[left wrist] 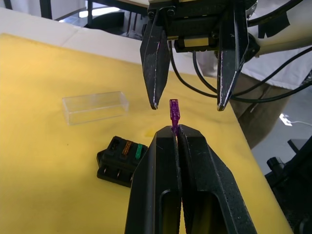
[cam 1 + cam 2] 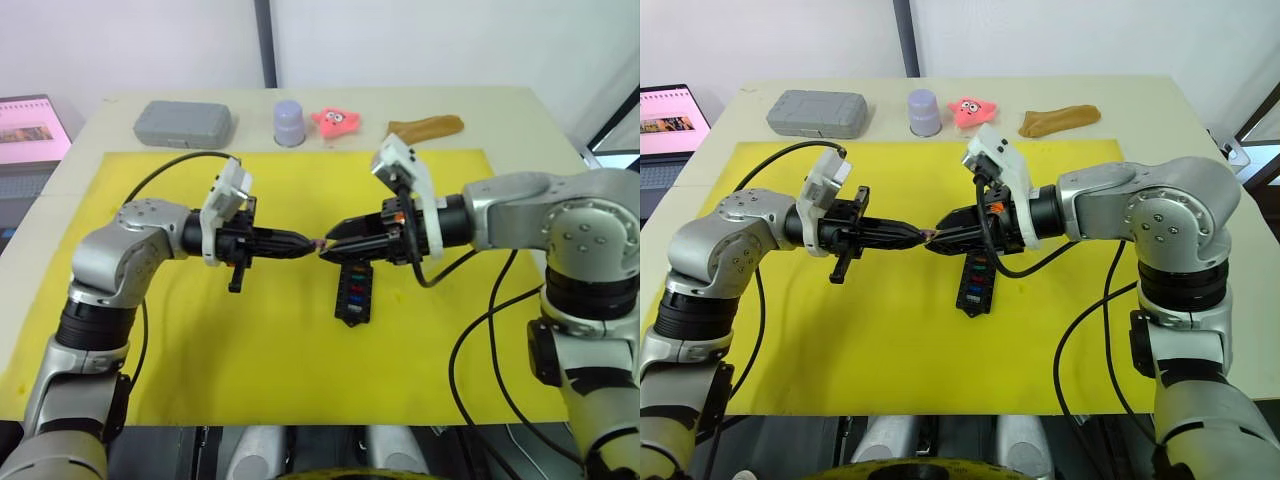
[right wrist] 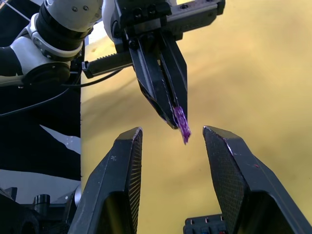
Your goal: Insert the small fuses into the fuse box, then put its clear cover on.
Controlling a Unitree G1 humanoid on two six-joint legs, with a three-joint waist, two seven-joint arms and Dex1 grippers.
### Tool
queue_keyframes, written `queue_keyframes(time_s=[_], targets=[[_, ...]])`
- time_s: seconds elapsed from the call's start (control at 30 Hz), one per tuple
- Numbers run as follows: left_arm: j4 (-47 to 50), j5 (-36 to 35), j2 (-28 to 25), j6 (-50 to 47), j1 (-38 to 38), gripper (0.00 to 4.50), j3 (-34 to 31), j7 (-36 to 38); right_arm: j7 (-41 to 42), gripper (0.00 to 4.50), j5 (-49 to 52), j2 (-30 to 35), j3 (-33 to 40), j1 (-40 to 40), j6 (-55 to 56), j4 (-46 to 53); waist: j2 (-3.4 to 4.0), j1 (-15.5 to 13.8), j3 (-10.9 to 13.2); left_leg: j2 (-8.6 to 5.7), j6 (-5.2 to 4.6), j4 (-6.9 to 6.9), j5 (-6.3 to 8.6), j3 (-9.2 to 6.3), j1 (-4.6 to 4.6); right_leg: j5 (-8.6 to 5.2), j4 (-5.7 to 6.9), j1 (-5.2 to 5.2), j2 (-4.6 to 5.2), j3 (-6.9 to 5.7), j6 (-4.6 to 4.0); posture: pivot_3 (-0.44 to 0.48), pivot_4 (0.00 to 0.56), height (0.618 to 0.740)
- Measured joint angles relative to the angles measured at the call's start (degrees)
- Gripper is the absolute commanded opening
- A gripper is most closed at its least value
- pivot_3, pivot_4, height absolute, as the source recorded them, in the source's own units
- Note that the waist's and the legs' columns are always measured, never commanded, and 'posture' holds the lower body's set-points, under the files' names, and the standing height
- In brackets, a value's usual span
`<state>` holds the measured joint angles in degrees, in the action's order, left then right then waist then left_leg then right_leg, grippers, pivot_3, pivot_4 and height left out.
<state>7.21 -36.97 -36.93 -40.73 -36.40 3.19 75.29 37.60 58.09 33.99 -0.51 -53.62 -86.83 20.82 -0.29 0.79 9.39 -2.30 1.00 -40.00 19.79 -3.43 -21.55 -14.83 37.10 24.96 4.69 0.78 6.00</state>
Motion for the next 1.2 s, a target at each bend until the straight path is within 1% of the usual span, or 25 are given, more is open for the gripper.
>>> queue_keyframes(time_s=[0.47,0.57,0.63,0.67,1.0,1.07,1.1,1.13,1.2], targets=[[0.0,0.0,0.0,0.0,0.0,0.0,0.0,-0.4,0.0,2.08,-0.4,-0.2,-1.1,-0.1,0.1,0.0,0.0,0.0,0.0,0.0,0.0,0.0,0.0,0.0,0.0,0.0,0.0,0.0,0.0,0.0,0.0,0.0,0.15,0.74],[0.1,0.0,0.0,0.0,0.0,0.0,0.0,-0.5,0.0,1.3,-0.5,-0.2,-1.2,-0.1,0.1,0.0,0.0,0.0,0.0,0.0,0.0,0.0,0.0,0.0,0.0,0.0,0.0,0.0,0.0,0.0,0.0,0.0,0.15,0.74],[0.2,-0.1,0.0,0.0,0.0,0.0,0.1,-0.3,-0.1,0.36,-0.8,-0.2,-1.2,-0.1,0.2,0.0,0.0,0.0,0.0,0.0,0.0,0.0,0.0,0.0,0.0,0.0,0.0,0.0,0.0,0.0,0.0,0.0,0.15,0.74],[0.4,-0.1,0.0,0.0,0.0,0.0,0.2,-0.2,-0.3,0.09,-1.1,0.0,-1.2,-0.1,0.3,-0.2,0.0,0.0,0.0,0.0,0.0,0.0,0.0,0.0,-0.01,0.0,0.0,0.0,0.0,0.0,0.0,0.0,0.15,0.74],[0.4,0.0,-0.2,0.0,0.0,0.0,0.3,-0.3,-0.2,0.09,-1.4,0.0,-1.6,-0.2,0.6,-0.3,0.0,0.0,0.0,0.0,-0.01,0.01,0.0,0.0,0.0,0.0,-0.01,0.01,0.0,0.0,0.0,0.0,0.15,0.74],[0.4,0.2,-0.7,-0.1,0.0,0.0,0.7,-0.3,0.0,0.09,-1.8,0.4,-2.7,-0.2,1.2,-0.2,0.0,0.0,0.0,0.0,-0.01,0.01,0.0,0.0,0.0,0.0,-0.01,0.01,0.0,0.0,0.0,0.0,0.15,0.74],[0.4,0.6,-1.1,-0.2,0.0,0.64,1.3,-0.4,0.4,0.0,-2.3,1.1,-3.7,-0.3,1.7,0.1,0.0,0.0,0.0,0.0,-0.01,0.01,0.0,0.0,0.0,0.0,-0.01,0.01,0.0,0.0,0.0,0.0,0.15,0.74],[0.3,1.1,-1.6,-0.3,-0.1,0.95,1.9,-0.6,0.9,0.0,-2.9,1.7,-4.3,-0.3,2.4,0.3,0.01,0.0,0.0,0.0,-0.01,0.01,0.0,0.0,-0.01,0.0,-0.01,0.01,0.0,0.0,0.0,0.0,0.15,0.74],[0.1,3.1,-2.7,0.1,-0.3,1.85,3.4,-0.7,2.5,0.0,-5.3,5.5,-6.8,-0.1,5.6,1.2,0.01,-0.1,0.0,-0.02,-0.03,0.01,0.01,0.0,-0.02,0.0,-0.04,0.0,0.0,-0.02,0.0,0.0,0.15,0.74]])
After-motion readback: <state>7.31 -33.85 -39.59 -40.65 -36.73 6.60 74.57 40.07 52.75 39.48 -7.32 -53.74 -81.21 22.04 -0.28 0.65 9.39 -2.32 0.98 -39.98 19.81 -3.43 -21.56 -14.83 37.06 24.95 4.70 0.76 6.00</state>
